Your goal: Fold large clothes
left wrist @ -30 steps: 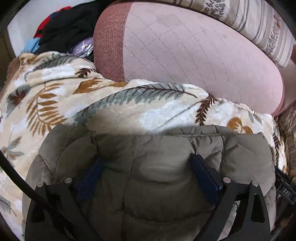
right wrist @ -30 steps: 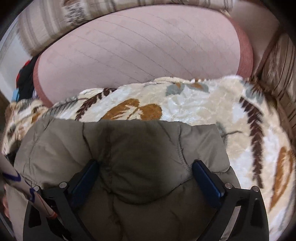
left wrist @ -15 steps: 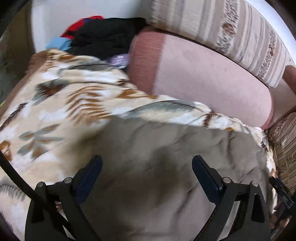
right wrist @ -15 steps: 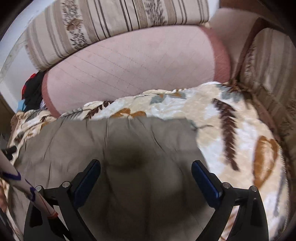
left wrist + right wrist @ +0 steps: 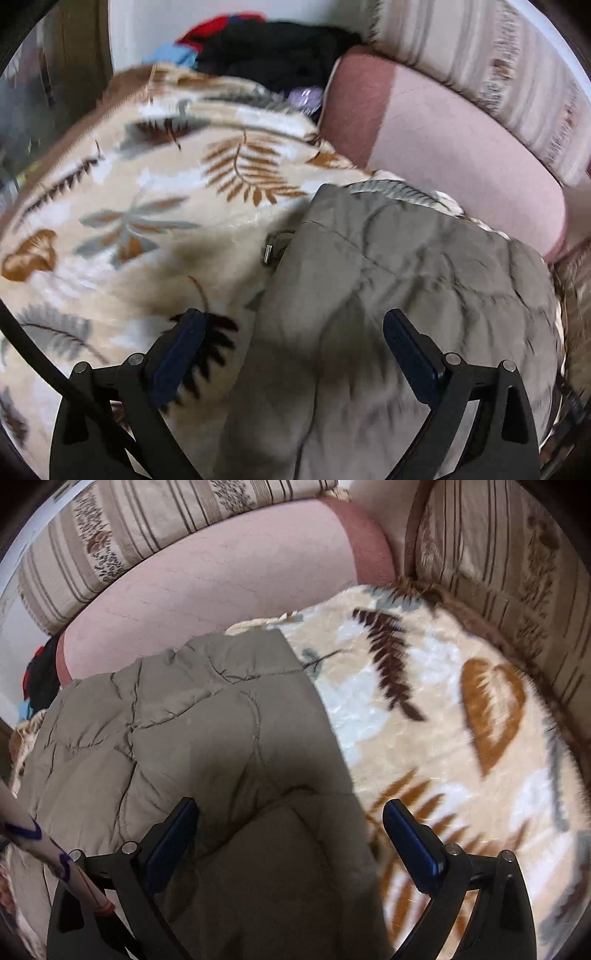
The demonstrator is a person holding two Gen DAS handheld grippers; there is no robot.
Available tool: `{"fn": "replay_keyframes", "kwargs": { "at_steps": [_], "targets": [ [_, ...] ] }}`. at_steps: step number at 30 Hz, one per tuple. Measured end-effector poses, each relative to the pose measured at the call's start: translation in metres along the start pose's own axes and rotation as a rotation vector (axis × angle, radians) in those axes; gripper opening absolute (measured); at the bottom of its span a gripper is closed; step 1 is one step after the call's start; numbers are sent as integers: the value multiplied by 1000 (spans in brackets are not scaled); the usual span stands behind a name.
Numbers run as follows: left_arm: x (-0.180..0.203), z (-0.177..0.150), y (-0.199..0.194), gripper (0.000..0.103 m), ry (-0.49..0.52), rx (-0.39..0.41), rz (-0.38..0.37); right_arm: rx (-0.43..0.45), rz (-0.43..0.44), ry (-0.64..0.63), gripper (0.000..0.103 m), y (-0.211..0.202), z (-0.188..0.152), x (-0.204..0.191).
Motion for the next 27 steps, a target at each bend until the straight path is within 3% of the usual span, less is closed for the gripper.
{"fn": "replay_keyframes", "kwargs": {
  "at_steps": [12, 15, 21, 27],
  "targets": [
    [-19, -103, -93, 98, 20, 75, 67, 72, -40, 32, 101, -96, -95, 42],
    [-21, -124, -107, 98, 20, 96, 81, 60, -47, 37, 101, -103, -118, 46],
    [-32, -163, -129, 98, -54, 71, 41, 3, 31, 119, 101, -111, -159, 44],
    [-35, -193, -144, 98, -74, 69, 23, -7, 37, 82, 101, -120, -181, 24]
  ]
}}
Point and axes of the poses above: each gripper's, at about its wrist camera, not at the fingertips, and y roughly the way its jaws point, x to its right, z to its top, the point moved 2 cm from there along y, roughly the way its jaws point, and after that the axes turned 4 degrees about -x, right-handed, at the moved point
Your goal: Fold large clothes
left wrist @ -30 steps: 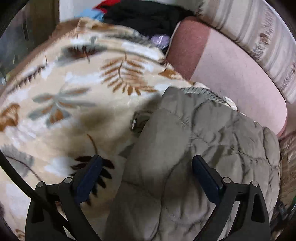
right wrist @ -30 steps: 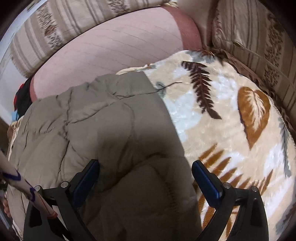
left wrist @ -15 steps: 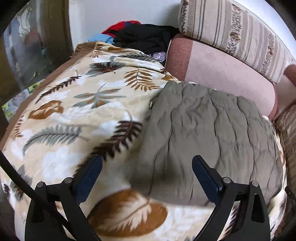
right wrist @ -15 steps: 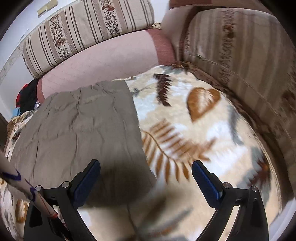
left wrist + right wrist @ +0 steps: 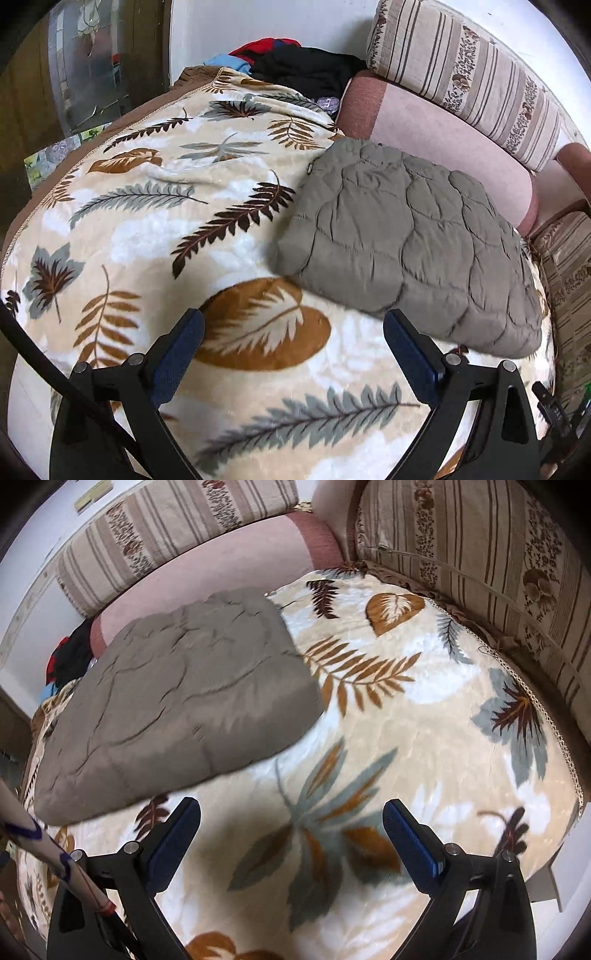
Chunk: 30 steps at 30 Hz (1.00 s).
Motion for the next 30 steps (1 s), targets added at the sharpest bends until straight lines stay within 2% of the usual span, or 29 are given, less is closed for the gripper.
{"fn": "replay_keyframes", "kwargs": {
  "at_steps": [8, 17, 25, 30],
  "targets": [
    [-2, -17, -23, 98, 54, 55, 53, -20, 11, -42, 101, -7, -17, -21],
    [-19, -23, -26, 98, 22, 60, 72, -37, 1, -77, 101, -6, -27, -35],
    [-15, -25, -32, 98, 28, 102, 106, -53, -4, -81, 101, 2, -32, -37],
    [-8, -26, -23, 98, 44, 73, 117, -71, 2, -58, 101, 11, -34, -30]
  ]
}}
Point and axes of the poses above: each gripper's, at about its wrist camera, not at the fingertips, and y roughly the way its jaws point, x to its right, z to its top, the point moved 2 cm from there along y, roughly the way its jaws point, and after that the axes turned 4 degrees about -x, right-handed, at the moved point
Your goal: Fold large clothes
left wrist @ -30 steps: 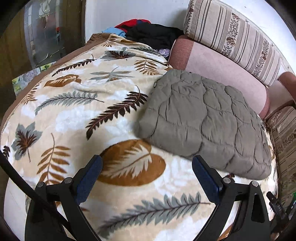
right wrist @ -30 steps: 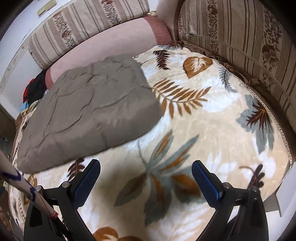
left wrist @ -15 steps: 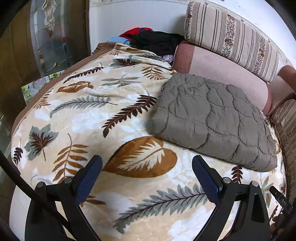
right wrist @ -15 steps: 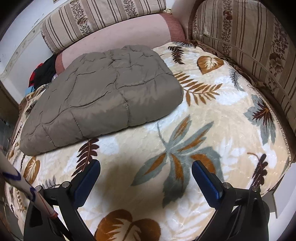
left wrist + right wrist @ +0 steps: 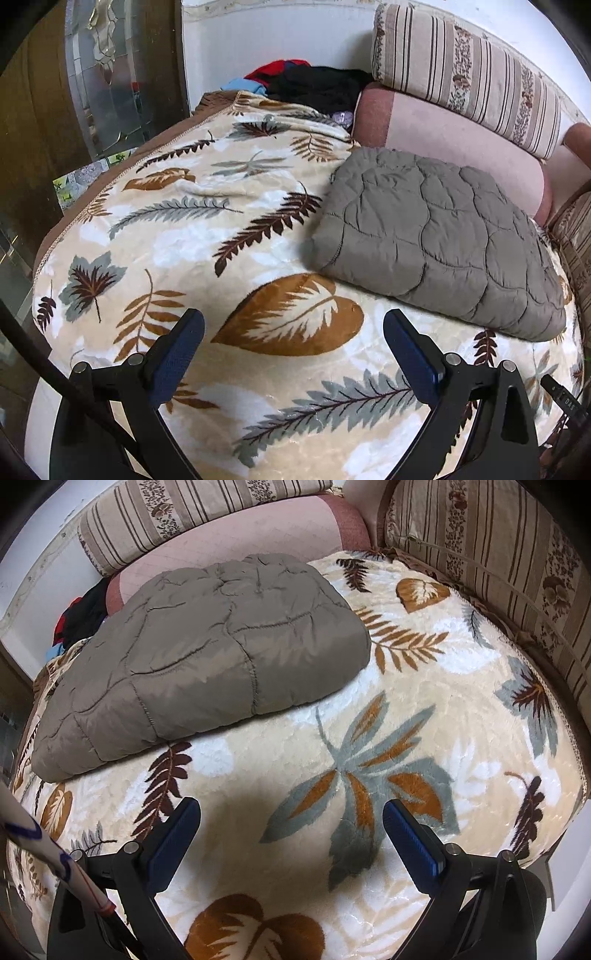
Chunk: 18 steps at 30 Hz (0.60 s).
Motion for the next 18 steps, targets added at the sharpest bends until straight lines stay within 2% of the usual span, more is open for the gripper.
{"fn": "replay_keyframes", "kwargs": {
  "at_steps": [7, 12, 18],
  "targets": [
    [9, -2, 12, 98, 6, -39, 0, 1, 1, 1, 101, 5, 4, 5],
    [17, -3, 20, 98, 21, -58, 2, -15, -1, -69, 101, 19, 17, -14],
    [19, -3, 28, 98, 31, -73, 9, -21, -90, -191, 101, 50, 46, -46]
  ]
}}
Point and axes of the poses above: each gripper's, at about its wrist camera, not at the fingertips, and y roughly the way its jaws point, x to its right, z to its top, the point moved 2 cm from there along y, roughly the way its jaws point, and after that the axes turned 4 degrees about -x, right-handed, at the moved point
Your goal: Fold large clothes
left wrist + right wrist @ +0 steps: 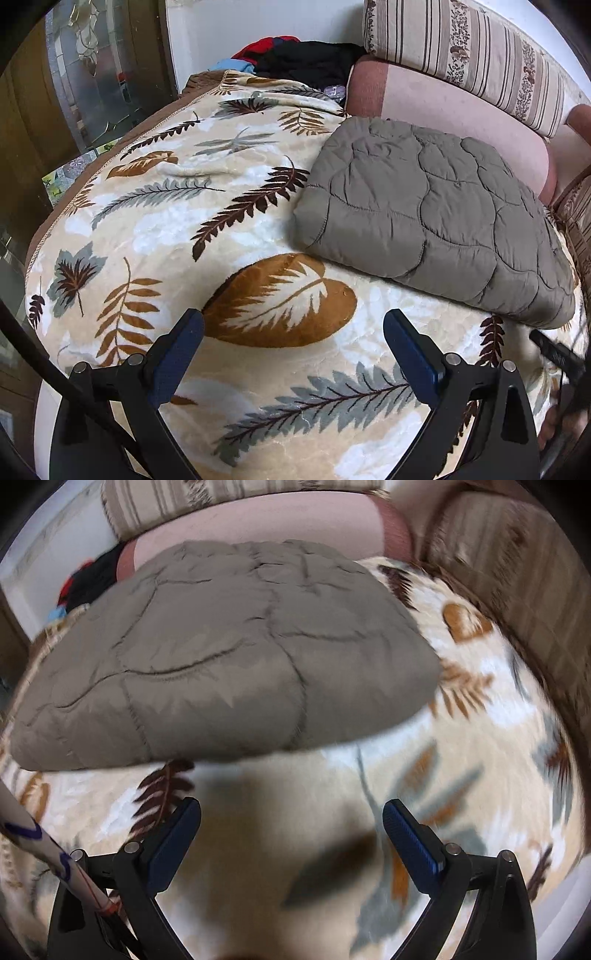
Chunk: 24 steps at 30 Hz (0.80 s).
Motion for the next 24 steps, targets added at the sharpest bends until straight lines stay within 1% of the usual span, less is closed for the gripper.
{"fn": "replay_keyframes", "kwargs": {
  "at_steps": [3, 6, 7, 11, 13, 15, 18, 21, 23, 24],
  "targets": [
    [-2, 2, 0, 98, -2, 6, 4, -2, -20, 6, 98, 13, 23, 0],
    [-2, 3, -2, 98, -2, 15, 3, -26, 12, 39, 98, 19, 35, 6],
    [-2, 2, -2, 98, -2, 16, 3, -28, 22, 44, 98, 18, 34, 8],
    [-1, 1, -3, 98, 1, 12, -4, -17, 13, 34, 98, 9, 17, 12],
    [-1, 1, -3, 98, 7, 13, -9, -25, 39, 46, 98, 2, 6, 20],
    [-3, 3, -2, 98, 5, 6, -39, -18, 86, 69, 98, -9, -2, 35],
    [-11, 14, 9, 98, -18, -17, -110, 41, 195, 133, 98, -32, -4, 62],
    [-18, 39, 28, 98, -49, -41, -183, 71, 240, 224, 99, -42, 7, 91],
    [-21, 60, 43, 98, -65, -53, -225, 72, 279, 307, 100, -37, 23, 114],
    [-22, 73, 52, 98, -70, -58, -244, 66, 291, 327, 100, -31, 32, 121]
  ]
}}
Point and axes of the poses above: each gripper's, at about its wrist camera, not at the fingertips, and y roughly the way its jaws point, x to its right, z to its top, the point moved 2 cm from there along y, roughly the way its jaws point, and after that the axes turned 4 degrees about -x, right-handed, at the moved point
